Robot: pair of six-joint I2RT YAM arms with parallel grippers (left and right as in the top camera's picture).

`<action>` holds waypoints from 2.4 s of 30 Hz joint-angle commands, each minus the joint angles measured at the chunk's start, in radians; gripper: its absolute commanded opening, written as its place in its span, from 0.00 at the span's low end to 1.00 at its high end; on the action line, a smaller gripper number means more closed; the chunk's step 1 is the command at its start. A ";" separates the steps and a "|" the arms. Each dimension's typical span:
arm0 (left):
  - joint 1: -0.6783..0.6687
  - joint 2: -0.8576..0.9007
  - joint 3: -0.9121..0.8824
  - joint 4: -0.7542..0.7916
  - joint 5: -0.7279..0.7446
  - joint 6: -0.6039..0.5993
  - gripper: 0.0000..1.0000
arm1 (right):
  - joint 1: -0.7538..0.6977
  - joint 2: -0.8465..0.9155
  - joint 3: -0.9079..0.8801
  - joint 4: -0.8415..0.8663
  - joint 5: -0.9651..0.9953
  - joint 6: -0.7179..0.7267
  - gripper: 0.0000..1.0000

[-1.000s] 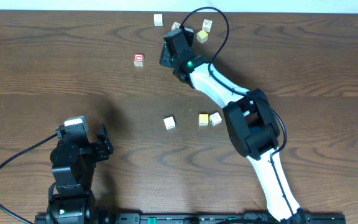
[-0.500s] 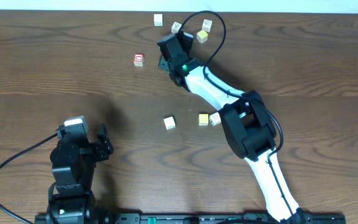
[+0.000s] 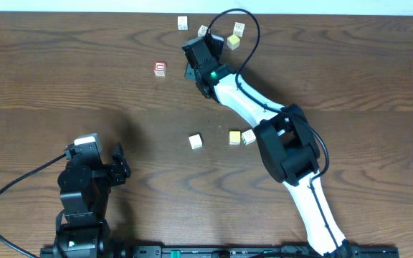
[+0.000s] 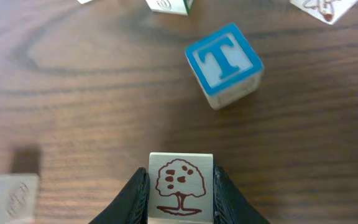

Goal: Lift 4 blocks

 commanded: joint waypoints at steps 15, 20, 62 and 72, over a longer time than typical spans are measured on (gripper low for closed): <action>0.004 -0.001 0.016 -0.002 -0.009 -0.002 0.77 | -0.229 -0.533 -0.006 -0.590 0.064 -0.200 0.01; 0.004 -0.001 0.016 -0.002 -0.009 -0.002 0.77 | -0.314 -0.646 -0.065 -0.829 0.008 -0.288 0.01; 0.004 -0.001 0.016 -0.051 0.052 -0.003 0.76 | -0.187 -0.845 -1.097 0.021 -0.278 -0.409 0.05; 0.004 -0.001 0.016 -0.051 0.052 -0.003 0.77 | -0.176 -0.845 -1.097 0.006 -0.340 -0.388 0.01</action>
